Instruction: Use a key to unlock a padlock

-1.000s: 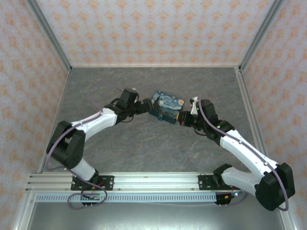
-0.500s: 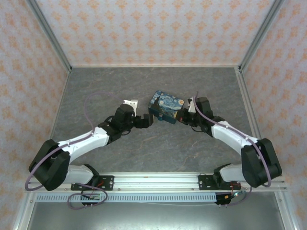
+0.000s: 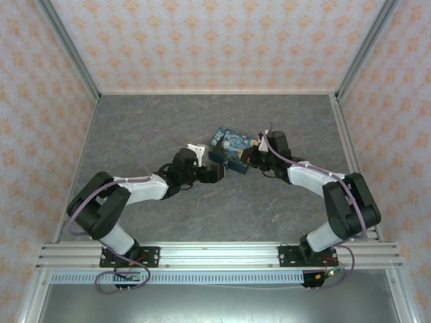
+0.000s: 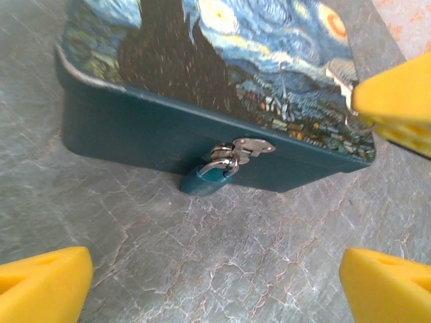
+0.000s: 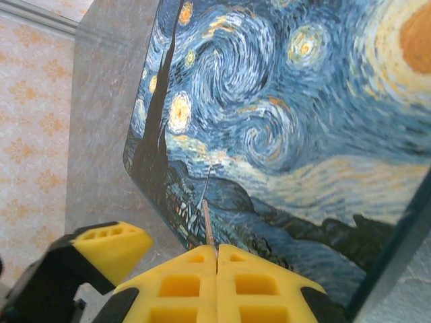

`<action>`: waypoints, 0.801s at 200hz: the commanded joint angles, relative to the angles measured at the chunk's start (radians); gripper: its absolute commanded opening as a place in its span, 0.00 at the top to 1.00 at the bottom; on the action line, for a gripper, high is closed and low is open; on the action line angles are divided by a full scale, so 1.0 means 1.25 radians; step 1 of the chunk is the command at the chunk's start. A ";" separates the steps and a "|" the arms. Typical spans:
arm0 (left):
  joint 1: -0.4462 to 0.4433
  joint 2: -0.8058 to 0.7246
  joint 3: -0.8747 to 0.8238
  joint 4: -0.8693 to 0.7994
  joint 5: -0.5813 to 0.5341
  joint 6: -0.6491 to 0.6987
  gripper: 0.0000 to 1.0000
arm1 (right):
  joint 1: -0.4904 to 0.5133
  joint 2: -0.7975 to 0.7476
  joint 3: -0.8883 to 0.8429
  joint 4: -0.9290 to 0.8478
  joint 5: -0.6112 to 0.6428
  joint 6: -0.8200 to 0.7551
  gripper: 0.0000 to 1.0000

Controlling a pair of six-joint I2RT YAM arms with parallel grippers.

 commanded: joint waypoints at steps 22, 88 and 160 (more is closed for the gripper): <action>0.000 0.083 0.042 0.108 0.060 0.004 0.10 | -0.002 0.035 0.035 0.030 0.019 -0.001 1.00; 0.001 0.164 0.097 0.136 0.091 0.018 0.17 | -0.002 0.042 0.028 -0.045 0.062 -0.036 1.00; 0.001 0.225 0.131 0.153 0.089 0.058 0.27 | -0.002 0.035 0.020 -0.059 0.063 -0.055 1.00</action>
